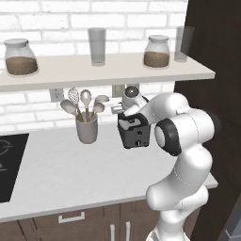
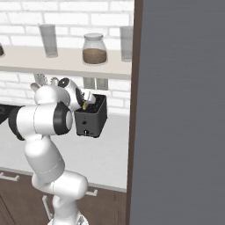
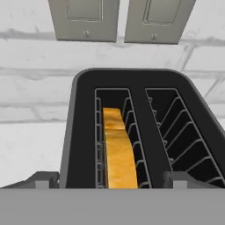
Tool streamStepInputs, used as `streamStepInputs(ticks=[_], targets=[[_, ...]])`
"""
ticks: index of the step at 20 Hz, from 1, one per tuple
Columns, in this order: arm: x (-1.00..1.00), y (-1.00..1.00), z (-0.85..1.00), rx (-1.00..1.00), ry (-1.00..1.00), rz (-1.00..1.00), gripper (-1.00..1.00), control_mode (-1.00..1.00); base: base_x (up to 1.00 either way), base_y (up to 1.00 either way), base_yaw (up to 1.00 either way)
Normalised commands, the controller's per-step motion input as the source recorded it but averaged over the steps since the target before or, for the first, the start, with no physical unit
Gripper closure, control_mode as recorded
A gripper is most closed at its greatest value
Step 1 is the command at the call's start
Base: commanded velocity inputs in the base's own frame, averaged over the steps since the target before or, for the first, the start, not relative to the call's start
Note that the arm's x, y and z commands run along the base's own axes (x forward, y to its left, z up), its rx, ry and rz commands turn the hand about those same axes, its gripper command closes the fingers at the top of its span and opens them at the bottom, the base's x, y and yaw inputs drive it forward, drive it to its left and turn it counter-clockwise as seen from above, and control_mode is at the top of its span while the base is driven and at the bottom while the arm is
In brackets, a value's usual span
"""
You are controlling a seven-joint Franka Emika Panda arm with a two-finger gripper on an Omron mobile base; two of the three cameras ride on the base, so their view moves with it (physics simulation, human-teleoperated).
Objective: Start the toaster. Once the lever pops up, take the bread to the plate on the dining counter.
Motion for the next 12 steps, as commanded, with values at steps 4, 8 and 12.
streamStepInputs(ticks=[4, 8, 12], targets=[[0.00, -0.08, -0.16, 0.00, 0.00, 0.00, 1.00, -1.00, 0.00, 0.00, 0.00], [-0.01, -0.24, -0.14, 0.00, 0.00, 0.00, 1.00, -1.00, 0.00, 0.00, 0.00], [-0.07, -0.29, -0.09, 0.00, 0.00, 0.00, 1.00, -1.00, 0.00, 0.00, 0.00]])
